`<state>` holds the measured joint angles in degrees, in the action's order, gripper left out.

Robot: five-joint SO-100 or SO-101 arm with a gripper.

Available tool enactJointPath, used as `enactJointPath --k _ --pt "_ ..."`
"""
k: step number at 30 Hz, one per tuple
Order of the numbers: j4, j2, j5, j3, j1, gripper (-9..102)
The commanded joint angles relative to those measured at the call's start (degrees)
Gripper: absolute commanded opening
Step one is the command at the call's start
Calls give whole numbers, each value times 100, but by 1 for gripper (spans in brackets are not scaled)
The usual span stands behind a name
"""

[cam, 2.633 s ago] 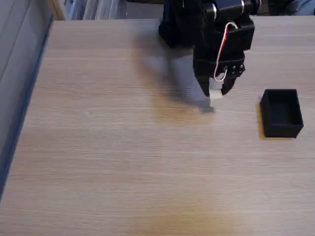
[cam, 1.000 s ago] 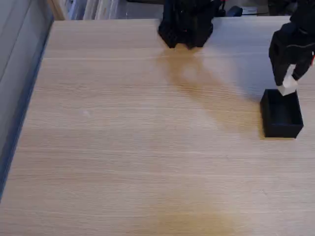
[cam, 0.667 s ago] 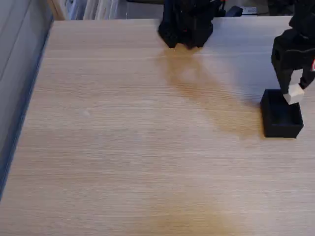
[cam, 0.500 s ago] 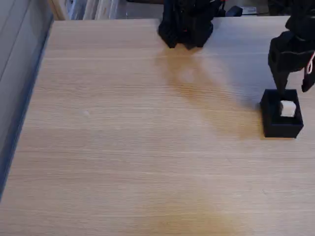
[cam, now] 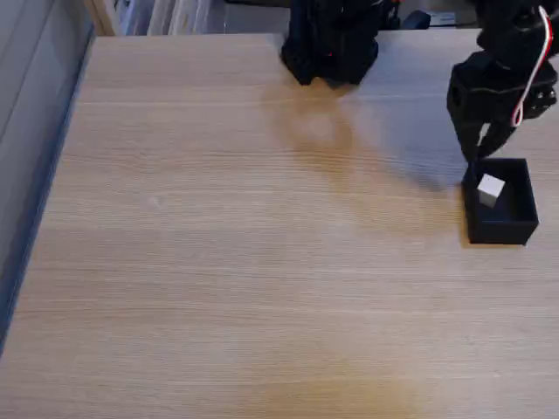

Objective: Pick a white block and place it in the black box.

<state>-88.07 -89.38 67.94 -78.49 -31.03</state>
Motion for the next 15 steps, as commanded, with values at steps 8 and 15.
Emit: enactJointPath --k 8,15 --pt "1099 -2733 642 -2848 378 0" --pt "1890 -4491 1591 -4825 888 0"
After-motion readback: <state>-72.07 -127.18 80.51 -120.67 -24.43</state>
